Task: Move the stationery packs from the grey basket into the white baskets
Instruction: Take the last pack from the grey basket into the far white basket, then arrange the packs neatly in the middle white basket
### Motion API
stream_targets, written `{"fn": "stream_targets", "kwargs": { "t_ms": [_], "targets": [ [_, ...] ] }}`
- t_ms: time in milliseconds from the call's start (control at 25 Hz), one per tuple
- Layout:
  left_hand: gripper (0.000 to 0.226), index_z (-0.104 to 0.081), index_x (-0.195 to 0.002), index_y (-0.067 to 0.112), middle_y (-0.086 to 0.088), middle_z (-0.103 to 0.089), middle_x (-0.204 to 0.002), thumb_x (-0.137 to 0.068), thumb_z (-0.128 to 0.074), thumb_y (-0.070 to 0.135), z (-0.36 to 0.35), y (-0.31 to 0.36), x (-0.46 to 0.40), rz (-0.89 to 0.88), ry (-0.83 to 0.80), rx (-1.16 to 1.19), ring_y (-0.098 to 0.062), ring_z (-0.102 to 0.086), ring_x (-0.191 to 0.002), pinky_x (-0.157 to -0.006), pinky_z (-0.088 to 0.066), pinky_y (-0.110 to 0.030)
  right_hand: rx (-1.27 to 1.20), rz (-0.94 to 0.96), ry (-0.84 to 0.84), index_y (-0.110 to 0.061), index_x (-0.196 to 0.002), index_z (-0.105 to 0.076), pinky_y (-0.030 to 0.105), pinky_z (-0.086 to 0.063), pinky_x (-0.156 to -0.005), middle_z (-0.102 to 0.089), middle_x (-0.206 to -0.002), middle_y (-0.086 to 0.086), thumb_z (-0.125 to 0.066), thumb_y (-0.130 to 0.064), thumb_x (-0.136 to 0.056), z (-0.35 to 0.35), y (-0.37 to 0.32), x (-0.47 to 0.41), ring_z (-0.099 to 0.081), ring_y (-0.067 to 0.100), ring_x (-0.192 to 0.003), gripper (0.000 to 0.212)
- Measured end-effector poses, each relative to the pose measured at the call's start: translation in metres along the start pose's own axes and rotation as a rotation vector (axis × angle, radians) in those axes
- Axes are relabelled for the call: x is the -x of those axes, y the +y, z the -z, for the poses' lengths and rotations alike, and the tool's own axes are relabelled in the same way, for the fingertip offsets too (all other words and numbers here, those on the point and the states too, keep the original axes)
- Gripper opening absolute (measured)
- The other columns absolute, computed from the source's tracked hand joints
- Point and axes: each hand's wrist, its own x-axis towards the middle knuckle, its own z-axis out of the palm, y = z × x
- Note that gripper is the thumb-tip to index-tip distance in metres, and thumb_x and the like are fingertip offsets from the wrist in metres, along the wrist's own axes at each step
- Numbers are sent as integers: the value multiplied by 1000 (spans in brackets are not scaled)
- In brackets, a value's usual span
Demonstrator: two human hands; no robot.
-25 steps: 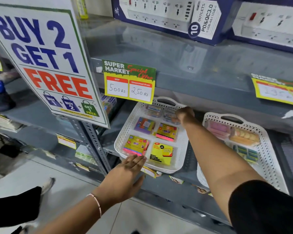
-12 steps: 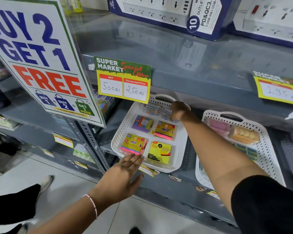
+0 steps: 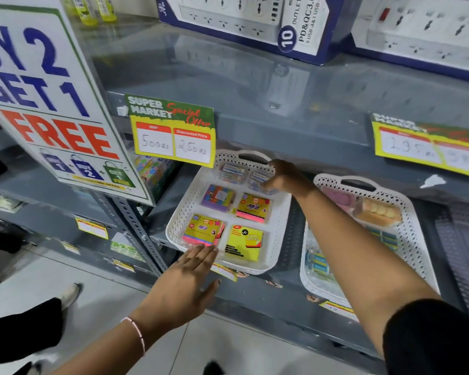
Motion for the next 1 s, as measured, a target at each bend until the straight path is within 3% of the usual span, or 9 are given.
{"fn": "stream_targets", "kwargs": {
  "t_ms": [120,240,320,480,720,880,1000],
  "targets": [
    [63,-39,-146,9,-5,-39,-150,-93,-45,43,-2,27,-13,-64,14,77,-22,-30,-141,-115,-20,-32,-203,-41,85,-11,-129,-60,26,-42,-99,-63,-129,11,-75,-32,-81,39,36,58,-59,23,-118,54],
    [57,-44,-143,8,-6,-46,-146,-95,-47,38,-20,72,-38,-233,19,144,-23,-36,-137,-115,-17,-25,-42,-150,7,-9,-115,-70,23,-46,-85,-70,-108,7,-73,-27,-81,66,100,130,-65,19,-104,38],
    [54,-46,-141,8,-6,-49,-144,-96,-47,37,-37,106,-55,-358,6,158,-23,-40,-135,-115,-21,-29,-89,-270,-98,-9,-116,-69,27,-51,-89,-70,-107,6,-85,-19,-71,64,130,176,-66,21,-105,49],
    [49,-55,-133,6,-9,-59,-133,-95,-46,37,-65,147,-74,-452,-27,97,-26,-52,-125,-113,-25,-34,37,-184,-238,-16,-138,-53,31,-42,-108,-54,-142,3,-90,-29,-63,25,128,202,-52,21,-129,85],
    [47,-60,-128,5,-10,-64,-126,-95,-45,36,-77,153,-76,-426,43,131,-27,-58,-118,-110,-30,-38,283,-142,-175,-11,-130,-57,43,-48,-102,-58,-133,14,-79,-23,-74,4,113,199,-55,33,-120,62],
    [48,-63,-125,5,-10,-65,-124,-96,-43,38,-81,155,-75,-388,61,155,-28,-60,-116,-108,-34,-40,140,-124,-173,-15,-137,-53,40,-45,-105,-56,-139,11,-85,-28,-69,10,119,204,-54,30,-124,75],
    [53,-62,-127,6,-9,-64,-127,-100,-33,42,-79,155,-74,-377,34,148,-27,-58,-119,-110,-31,-37,11,-225,-153,-21,-142,-47,36,-38,-111,-46,-149,5,-91,-27,-63,41,152,215,-45,25,-135,91]
  ]
}}
